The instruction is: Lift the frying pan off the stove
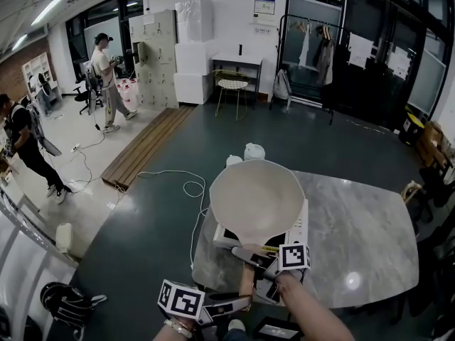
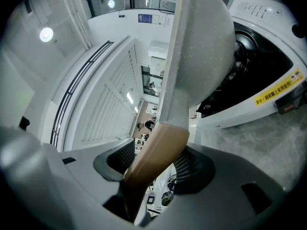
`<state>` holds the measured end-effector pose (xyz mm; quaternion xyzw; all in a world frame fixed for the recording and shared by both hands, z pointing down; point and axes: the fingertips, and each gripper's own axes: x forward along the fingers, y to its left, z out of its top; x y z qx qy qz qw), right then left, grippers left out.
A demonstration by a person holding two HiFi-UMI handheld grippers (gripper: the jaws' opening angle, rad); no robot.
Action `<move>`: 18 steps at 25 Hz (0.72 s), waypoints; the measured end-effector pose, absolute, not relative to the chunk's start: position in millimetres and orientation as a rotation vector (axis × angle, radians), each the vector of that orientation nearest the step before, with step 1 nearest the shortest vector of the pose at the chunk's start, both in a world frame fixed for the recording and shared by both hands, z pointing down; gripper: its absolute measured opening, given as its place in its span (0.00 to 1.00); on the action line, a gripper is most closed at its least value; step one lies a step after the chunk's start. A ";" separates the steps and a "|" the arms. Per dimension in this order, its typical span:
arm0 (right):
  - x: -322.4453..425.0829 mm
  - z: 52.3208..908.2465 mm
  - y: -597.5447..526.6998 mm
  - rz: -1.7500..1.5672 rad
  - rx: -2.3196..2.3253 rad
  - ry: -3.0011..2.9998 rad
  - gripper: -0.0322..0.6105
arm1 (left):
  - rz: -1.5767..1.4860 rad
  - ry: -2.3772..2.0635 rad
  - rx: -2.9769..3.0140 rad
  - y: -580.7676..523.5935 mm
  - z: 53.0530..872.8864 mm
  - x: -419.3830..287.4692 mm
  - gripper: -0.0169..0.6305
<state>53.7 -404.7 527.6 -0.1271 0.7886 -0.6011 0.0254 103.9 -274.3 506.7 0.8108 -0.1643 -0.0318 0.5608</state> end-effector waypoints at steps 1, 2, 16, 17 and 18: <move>52.8 523.4 -404.1 -1.845 -0.393 2.460 0.45 | -0.077 -0.383 1.919 -274.1 504.3 104.4 0.24; 51.9 518.5 -404.0 -1.833 -0.393 2.481 0.45 | -0.078 -0.378 1.928 -274.4 501.2 105.2 0.24; 44.7 448.3 -421.1 -1.657 -0.369 2.560 0.47 | -0.123 -0.340 2.075 -293.0 449.7 99.0 0.24; 45.9 445.0 -423.5 -1.642 -0.372 2.562 0.47 | -0.129 -0.338 2.082 -294.7 446.9 98.5 0.24; 47.7 442.0 -426.5 -1.618 -0.380 2.576 0.47 | -0.134 -0.335 2.089 -296.6 444.3 98.4 0.24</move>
